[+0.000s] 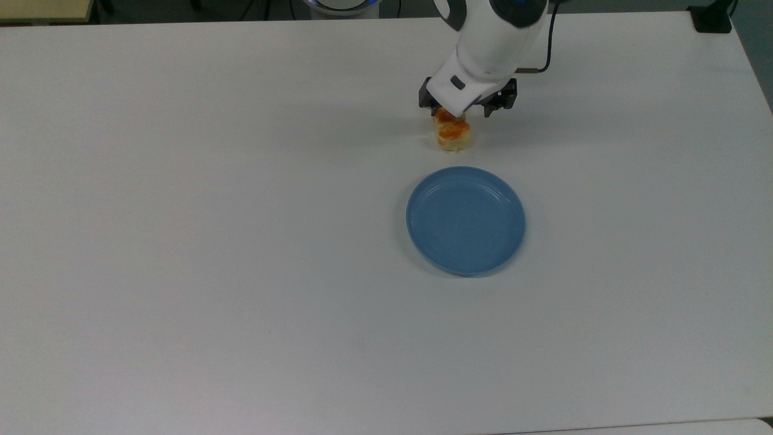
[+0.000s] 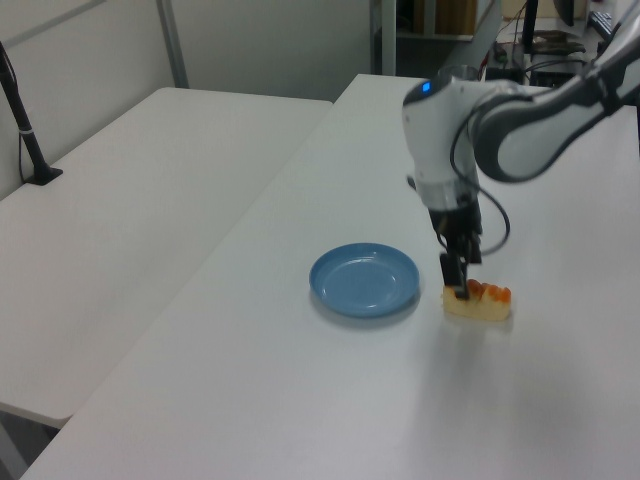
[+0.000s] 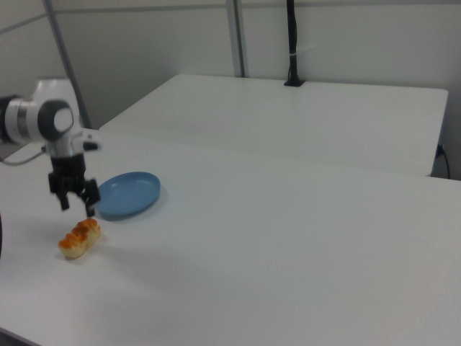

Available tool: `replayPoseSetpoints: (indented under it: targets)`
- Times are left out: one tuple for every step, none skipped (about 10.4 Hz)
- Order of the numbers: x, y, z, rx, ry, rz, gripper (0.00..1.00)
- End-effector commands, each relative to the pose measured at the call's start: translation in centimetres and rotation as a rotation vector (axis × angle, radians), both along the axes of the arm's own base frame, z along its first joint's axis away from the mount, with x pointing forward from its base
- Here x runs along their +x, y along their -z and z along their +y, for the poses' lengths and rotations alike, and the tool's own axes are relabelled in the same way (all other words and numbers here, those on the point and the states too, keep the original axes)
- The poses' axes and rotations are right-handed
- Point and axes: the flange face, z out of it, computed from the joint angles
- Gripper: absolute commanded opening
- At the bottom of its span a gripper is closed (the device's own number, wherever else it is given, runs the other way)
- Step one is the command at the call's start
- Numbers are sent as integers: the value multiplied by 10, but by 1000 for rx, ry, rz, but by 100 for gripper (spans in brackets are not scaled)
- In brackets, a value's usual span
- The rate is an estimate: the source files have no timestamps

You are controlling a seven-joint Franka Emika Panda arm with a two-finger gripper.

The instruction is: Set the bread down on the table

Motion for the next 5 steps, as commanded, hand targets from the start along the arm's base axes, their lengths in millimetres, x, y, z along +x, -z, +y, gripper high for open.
replayPoseSetpoints:
  targets:
    - [30,-129,-85,9,-21,-99,100]
    - [33,-157,-117,15,-48,-101,100]
    - [37,-181,-155,13,-2,-110,100]
    - [38,-194,-186,6,48,-115,100]
    - [36,-202,-209,3,87,-126,100]
